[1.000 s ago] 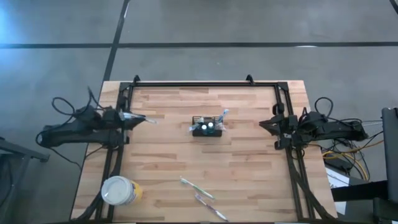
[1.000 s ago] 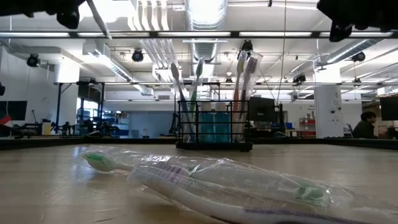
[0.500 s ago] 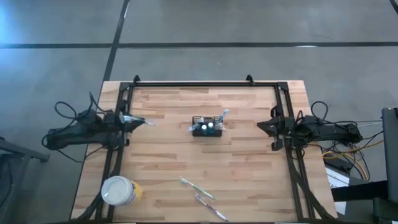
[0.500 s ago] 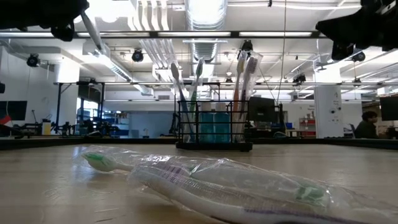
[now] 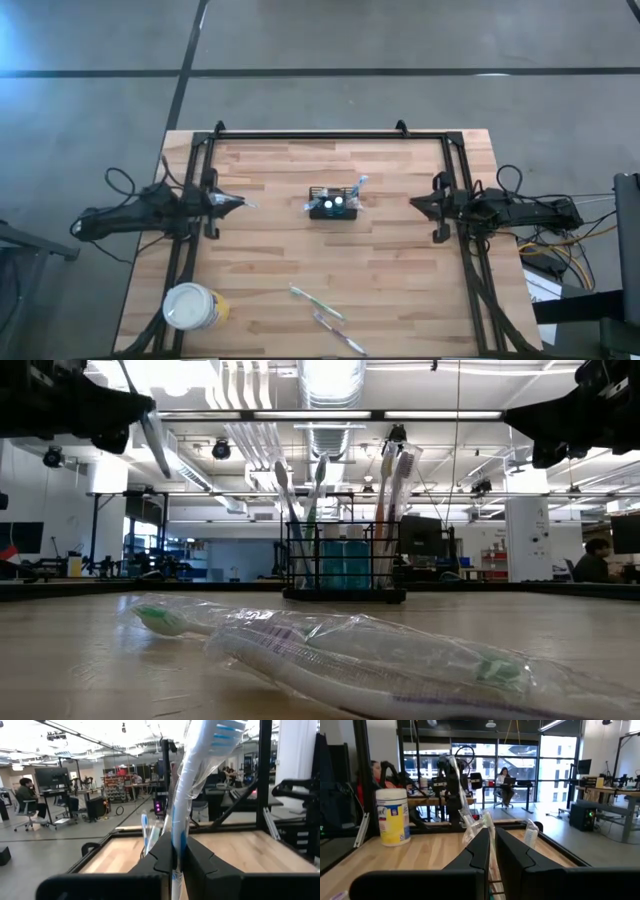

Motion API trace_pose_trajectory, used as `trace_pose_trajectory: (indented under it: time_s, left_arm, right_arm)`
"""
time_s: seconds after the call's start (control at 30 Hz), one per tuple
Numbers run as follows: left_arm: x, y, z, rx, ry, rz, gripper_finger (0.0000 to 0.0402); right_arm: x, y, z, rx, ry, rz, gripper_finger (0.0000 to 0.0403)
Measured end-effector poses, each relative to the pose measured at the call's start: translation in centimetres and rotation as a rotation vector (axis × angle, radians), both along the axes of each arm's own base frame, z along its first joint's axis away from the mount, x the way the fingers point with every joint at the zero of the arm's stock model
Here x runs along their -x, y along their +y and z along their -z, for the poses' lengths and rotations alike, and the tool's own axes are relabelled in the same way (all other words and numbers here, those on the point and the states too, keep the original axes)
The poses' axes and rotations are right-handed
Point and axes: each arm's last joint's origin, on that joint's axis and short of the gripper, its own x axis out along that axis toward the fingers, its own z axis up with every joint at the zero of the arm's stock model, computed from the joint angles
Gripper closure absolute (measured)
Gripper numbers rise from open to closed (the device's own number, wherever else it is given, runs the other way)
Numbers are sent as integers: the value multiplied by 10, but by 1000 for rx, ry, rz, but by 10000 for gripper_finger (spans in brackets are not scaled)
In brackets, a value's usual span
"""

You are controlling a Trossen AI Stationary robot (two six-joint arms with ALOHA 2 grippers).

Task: Pick & Place toothbrushing station
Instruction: Put the blue toothbrush into the wire organizer

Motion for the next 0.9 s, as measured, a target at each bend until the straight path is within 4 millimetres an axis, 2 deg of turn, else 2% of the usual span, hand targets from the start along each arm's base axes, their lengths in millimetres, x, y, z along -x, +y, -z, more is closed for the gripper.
trace_pose_trajectory:
  time_s: [0.33, 0.9]
  left_arm:
    - [-4, 0, 14, -1, 45, 1, 379]
    - [-4, 0, 14, 28, 36, 4, 378]
  right_arm:
    - [-1, 0, 11, -27, 101, -4, 376]
    - [-2, 0, 13, -25, 111, -4, 376]
